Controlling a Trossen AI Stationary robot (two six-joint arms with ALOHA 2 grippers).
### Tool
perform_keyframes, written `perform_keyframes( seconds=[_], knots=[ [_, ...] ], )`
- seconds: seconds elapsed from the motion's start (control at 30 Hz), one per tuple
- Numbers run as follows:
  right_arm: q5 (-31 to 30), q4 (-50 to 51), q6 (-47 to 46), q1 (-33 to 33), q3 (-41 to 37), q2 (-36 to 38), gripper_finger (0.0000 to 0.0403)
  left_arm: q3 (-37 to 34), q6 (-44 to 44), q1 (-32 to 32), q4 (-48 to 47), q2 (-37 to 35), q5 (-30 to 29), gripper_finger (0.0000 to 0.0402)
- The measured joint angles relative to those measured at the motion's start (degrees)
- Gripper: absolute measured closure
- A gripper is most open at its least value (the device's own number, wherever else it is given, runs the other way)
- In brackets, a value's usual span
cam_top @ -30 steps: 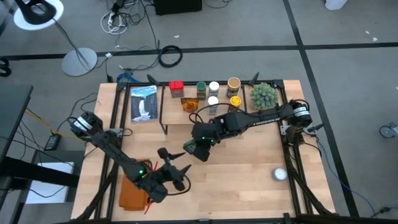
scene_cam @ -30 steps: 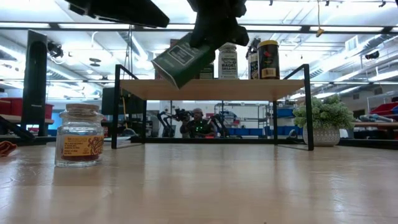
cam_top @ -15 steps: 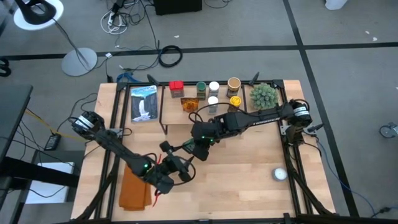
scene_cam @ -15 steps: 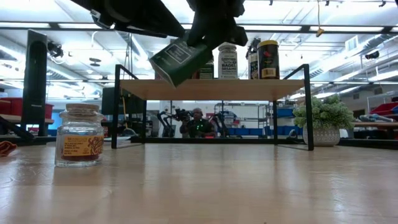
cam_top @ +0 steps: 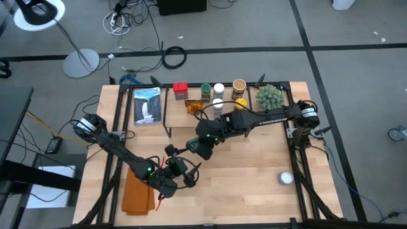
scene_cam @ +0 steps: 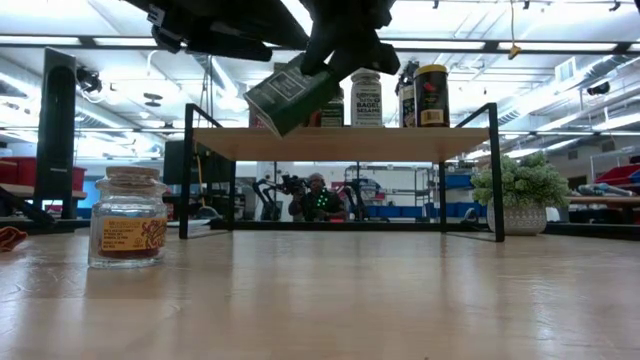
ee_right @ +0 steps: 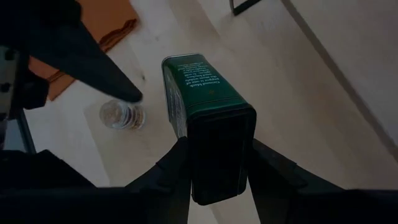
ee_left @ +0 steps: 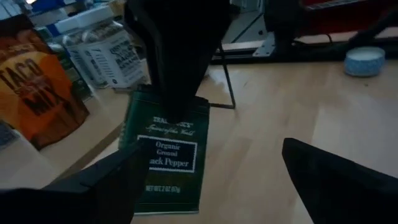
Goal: Shelf spices
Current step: Put the black seasoning can on the shelf
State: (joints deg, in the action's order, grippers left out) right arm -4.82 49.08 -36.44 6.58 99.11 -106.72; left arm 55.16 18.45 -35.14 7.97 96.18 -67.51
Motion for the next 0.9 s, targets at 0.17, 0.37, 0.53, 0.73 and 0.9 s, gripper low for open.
perform_keyframes(
  seconds=[0.17,0.37,0.53,0.73,0.9],
  knots=[
    [0.52,-1.25,-0.54,0.42,0.0,0.0,0.0277,0.0,0.24,1.25,0.37,0.0,0.55,0.0036],
    [0.64,-2.06,-0.9,0.47,0.0,0.0,0.0277,0.0,-2.25,2.54,0.32,0.0,-0.11,0.0036],
    [1.2,-2.14,-1.01,0.44,0.0,0.0,0.0277,0.0,-6.27,2.74,0.34,0.0,-0.1,0.0037],
    [2.31,-2.87,-0.96,0.51,0.0,0.0,0.0277,1.71,-11.37,2.4,0.14,0.0,-3.46,0.0037],
    [3.63,-4.98,-0.88,0.76,0.0,0.0,0.0277,1.88,-11.88,2.46,-0.83,0.0,-4.83,0.0037]
  ],
)
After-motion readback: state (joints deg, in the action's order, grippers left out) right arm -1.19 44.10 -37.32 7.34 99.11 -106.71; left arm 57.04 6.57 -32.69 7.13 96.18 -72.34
